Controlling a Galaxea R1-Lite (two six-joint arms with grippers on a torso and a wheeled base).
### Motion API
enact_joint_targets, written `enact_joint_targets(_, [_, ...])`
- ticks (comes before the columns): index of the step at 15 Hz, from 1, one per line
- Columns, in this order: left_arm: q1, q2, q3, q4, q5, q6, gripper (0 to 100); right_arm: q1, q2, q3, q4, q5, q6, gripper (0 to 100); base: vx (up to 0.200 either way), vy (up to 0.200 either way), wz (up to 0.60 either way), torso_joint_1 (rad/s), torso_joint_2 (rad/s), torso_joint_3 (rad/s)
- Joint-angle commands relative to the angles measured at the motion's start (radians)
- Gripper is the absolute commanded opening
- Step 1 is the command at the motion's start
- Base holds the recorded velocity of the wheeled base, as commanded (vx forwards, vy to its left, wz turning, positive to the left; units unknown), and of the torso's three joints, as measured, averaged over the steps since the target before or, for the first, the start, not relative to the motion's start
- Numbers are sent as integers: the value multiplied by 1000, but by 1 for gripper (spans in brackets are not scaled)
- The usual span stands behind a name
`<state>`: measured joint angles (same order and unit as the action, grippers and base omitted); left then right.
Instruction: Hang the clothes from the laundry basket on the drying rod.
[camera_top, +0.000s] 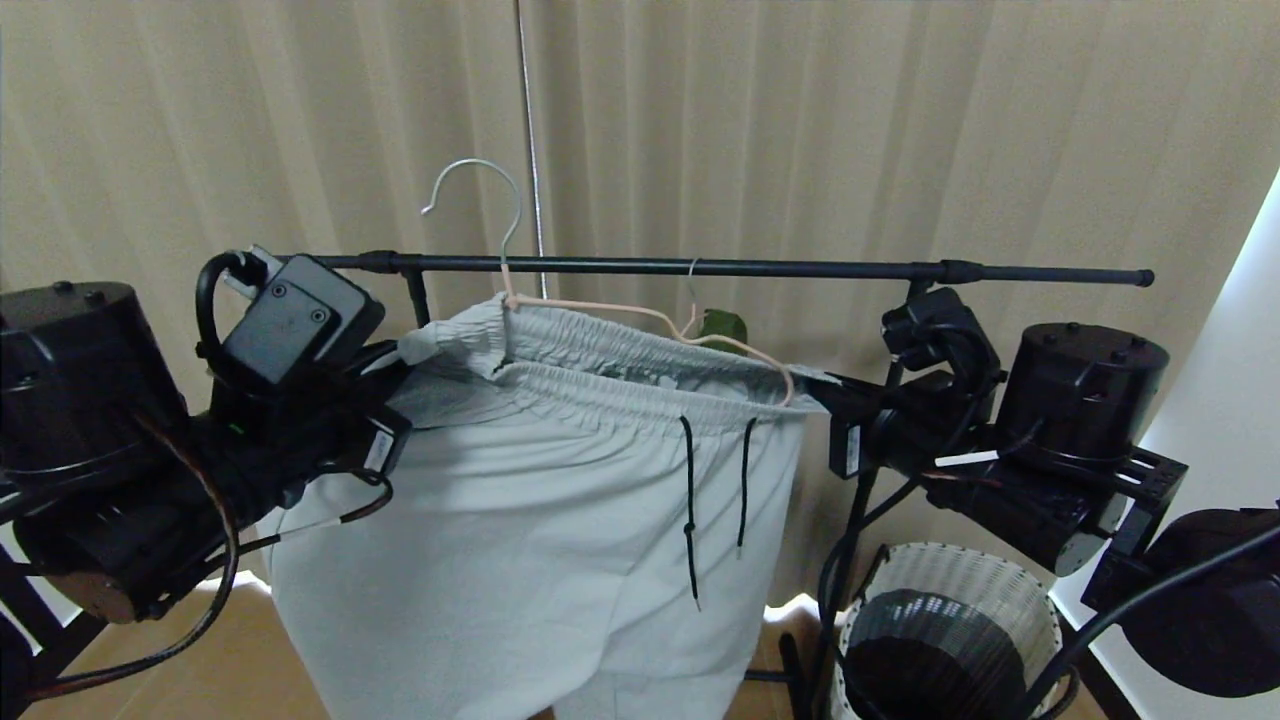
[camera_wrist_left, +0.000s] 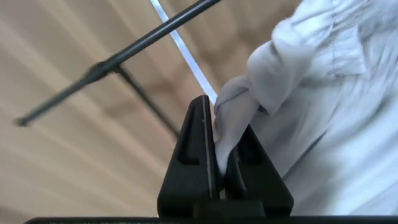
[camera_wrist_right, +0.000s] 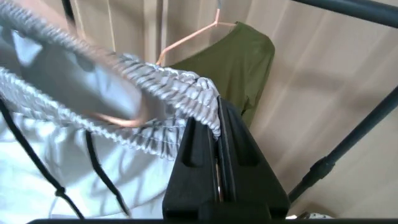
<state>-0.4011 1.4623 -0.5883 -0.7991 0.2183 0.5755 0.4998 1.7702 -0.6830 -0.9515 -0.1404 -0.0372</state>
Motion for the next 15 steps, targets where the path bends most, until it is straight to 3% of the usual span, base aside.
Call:
enact_joint_targets(1, [34, 6, 61, -34, 3, 37, 0, -9, -6, -3, 0, -2, -1, 0, 0, 0, 0, 0, 0, 0])
enact_joint_targets(6, [36, 50, 84, -51, 6, 83, 0, 62, -21, 2, 10, 4, -38, 0, 0, 0, 0, 0, 0, 0])
enact_joint_targets(10, [33, 76, 54, -54, 39, 72, 0, 210, -71, -4, 154, 2, -41, 0, 0, 0, 0, 0, 0, 0])
enact_joint_targets(11, [33, 76, 50, -57, 64, 67, 0, 237, -75, -1, 175, 2, -41, 100, 0, 0, 0, 0, 0, 0])
enact_joint_targets(15, [25, 84, 44, -71, 79, 7, 0, 263, -74, 16, 174, -4, -53, 100, 0, 0, 0, 0, 0, 0])
